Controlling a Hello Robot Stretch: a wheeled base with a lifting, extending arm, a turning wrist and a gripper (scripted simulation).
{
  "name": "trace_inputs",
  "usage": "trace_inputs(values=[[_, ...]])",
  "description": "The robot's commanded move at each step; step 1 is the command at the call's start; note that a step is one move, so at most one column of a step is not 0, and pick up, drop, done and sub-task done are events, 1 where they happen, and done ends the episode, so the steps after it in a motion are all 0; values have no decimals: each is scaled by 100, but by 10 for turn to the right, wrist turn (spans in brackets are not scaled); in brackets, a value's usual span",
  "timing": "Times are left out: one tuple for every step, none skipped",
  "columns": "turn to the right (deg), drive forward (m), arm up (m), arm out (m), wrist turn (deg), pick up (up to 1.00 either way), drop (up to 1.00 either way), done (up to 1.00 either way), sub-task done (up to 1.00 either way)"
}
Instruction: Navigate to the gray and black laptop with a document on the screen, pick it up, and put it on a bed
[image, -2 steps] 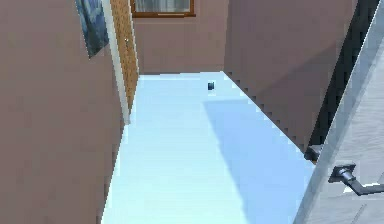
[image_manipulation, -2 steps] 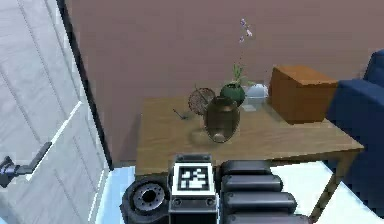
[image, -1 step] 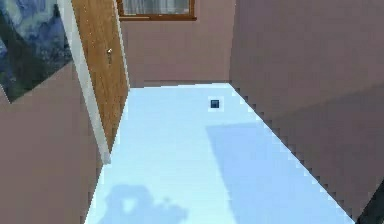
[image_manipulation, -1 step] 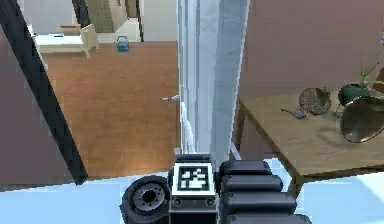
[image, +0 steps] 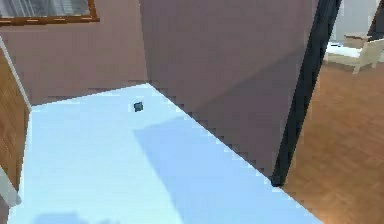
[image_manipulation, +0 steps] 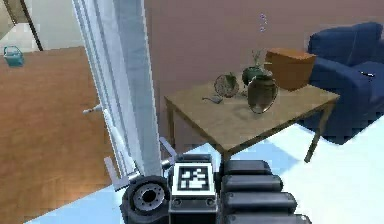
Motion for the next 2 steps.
trace_inputs(values=[[0, 45, 0, 0, 0, 0, 0, 0, 0], [180, 0, 0, 0, 0, 0, 0, 0, 0]])
